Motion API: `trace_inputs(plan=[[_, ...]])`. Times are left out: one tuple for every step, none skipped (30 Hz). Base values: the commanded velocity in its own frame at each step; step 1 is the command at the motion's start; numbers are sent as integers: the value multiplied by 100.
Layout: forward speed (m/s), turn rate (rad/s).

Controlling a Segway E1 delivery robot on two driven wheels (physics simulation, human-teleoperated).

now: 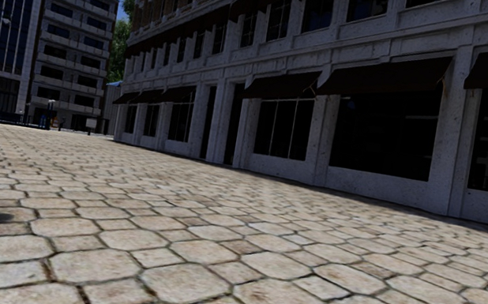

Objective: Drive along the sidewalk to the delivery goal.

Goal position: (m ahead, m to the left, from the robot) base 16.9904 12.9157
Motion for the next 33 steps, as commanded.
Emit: trace_inputs(plan=[[173, 0], [173, 0], [173, 0], [173, 0], [173, 0], [173, 0], [173, 10], [173, 23], [173, 23], [173, 36], [173, 50], [173, 58], [173, 61], [173, 61], [173, 61], [173, 62], [173, 62], [173, 62], [173, 62], [173, 62], [173, 62], [173, 62], [173, 62], [173, 62], [173, 62], [173, 62], [173, 59], [173, 48], [173, 43], [173, 42], [173, 41], [173, 41], [173, 41]])
